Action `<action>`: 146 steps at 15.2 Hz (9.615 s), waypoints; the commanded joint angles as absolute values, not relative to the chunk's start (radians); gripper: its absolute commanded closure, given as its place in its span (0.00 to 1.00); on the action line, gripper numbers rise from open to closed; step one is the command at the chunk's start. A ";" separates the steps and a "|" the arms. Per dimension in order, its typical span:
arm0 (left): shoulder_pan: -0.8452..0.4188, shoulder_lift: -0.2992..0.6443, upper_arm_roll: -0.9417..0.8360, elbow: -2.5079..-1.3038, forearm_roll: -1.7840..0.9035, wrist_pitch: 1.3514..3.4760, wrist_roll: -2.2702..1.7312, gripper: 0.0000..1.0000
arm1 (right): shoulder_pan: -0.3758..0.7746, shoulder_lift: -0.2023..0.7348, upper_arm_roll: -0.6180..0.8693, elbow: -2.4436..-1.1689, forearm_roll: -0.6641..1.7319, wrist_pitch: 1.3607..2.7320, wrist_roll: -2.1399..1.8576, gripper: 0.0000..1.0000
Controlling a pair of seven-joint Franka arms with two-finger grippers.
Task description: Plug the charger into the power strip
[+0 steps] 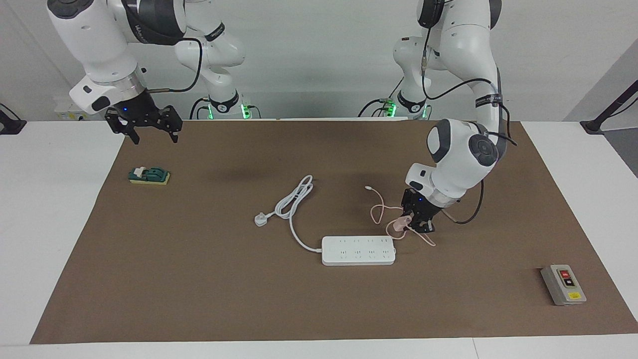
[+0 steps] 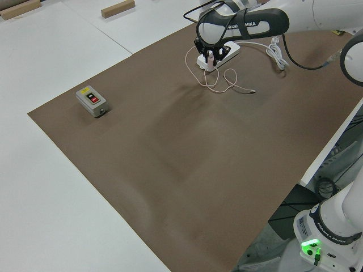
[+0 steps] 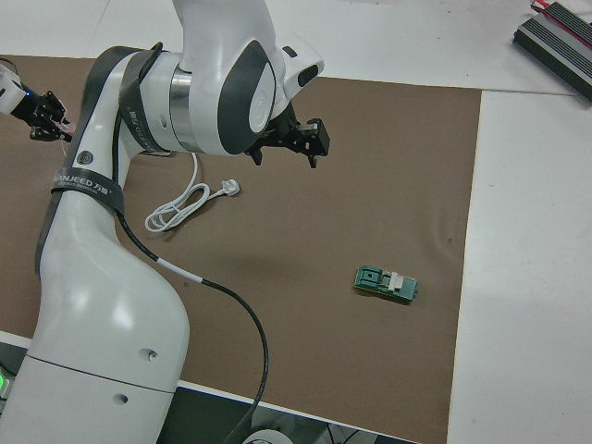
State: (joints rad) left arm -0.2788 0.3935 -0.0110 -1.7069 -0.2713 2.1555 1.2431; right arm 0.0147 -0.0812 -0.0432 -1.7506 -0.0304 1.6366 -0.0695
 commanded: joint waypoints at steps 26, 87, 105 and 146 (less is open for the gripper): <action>-0.387 0.445 -0.002 -1.707 -0.052 2.368 1.143 1.00 | -0.002 -0.104 -0.031 -1.770 -0.032 1.629 -0.057 0.00; -0.385 0.506 -0.011 -1.644 -0.006 2.273 1.246 1.00 | -0.003 -0.103 -0.031 -1.770 -0.034 1.629 -0.057 0.00; -0.344 0.634 -0.026 -1.503 -0.152 2.171 1.356 1.00 | -0.003 -0.103 -0.031 -1.770 -0.034 1.629 -0.057 0.00; -0.227 0.108 0.144 -1.511 -0.054 1.554 0.619 0.00 | -0.002 -0.104 -0.031 -1.770 -0.034 1.629 -0.057 0.00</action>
